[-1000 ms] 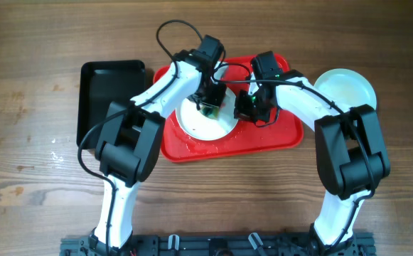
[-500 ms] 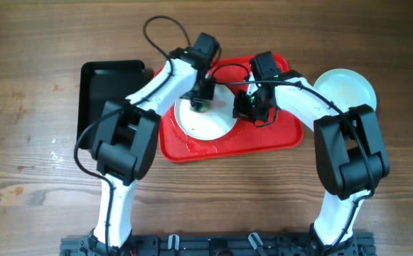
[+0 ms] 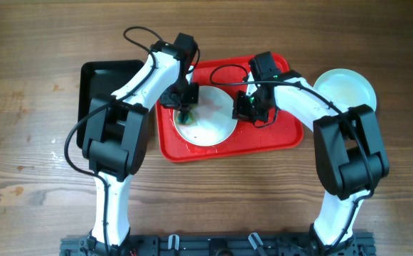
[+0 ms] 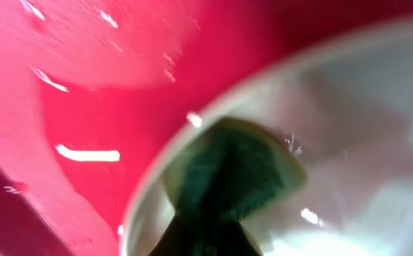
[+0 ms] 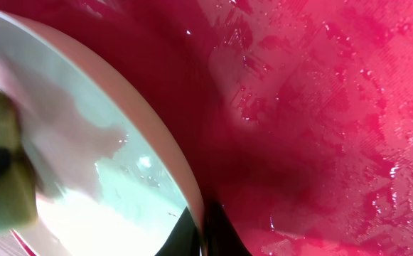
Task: Clean dirty plates on tray and stack at the side
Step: 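Scrub the smear with the sponge while the right gripper holds the rim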
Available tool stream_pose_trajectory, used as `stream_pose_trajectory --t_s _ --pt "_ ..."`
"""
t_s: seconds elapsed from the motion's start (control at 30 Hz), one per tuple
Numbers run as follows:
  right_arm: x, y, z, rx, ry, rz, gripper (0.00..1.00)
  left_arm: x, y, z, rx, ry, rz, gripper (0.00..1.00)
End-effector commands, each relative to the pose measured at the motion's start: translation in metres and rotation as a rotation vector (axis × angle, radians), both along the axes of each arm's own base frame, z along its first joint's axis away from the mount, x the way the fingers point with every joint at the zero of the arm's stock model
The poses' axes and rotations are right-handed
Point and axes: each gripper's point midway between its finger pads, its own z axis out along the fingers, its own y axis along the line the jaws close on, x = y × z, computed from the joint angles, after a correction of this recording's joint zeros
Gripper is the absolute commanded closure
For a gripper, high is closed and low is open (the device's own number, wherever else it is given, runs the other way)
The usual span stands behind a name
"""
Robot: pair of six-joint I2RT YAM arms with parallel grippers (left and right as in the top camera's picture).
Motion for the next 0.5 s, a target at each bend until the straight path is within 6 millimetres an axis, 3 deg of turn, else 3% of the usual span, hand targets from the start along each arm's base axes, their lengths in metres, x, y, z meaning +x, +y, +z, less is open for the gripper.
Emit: stream_pose_trajectory --t_s 0.0,0.1,0.23,0.47 --pt "-0.005 -0.010 -0.016 -0.043 0.035 -0.026 0.96 -0.040 -0.036 -0.007 -0.206 0.147 -0.196 0.96" --pt "-0.005 -0.010 -0.016 -0.043 0.035 -0.026 0.96 -0.037 -0.056 -0.003 -0.295 0.119 -0.238 0.96" --pt "-0.005 -0.010 -0.016 -0.044 0.035 -0.023 0.96 -0.011 -0.068 -0.006 -0.313 -0.001 -0.245 0.96" --pt "-0.005 -0.010 -0.016 -0.044 0.033 -0.020 0.96 0.044 -0.038 -0.016 -0.098 -0.200 -0.059 0.96"
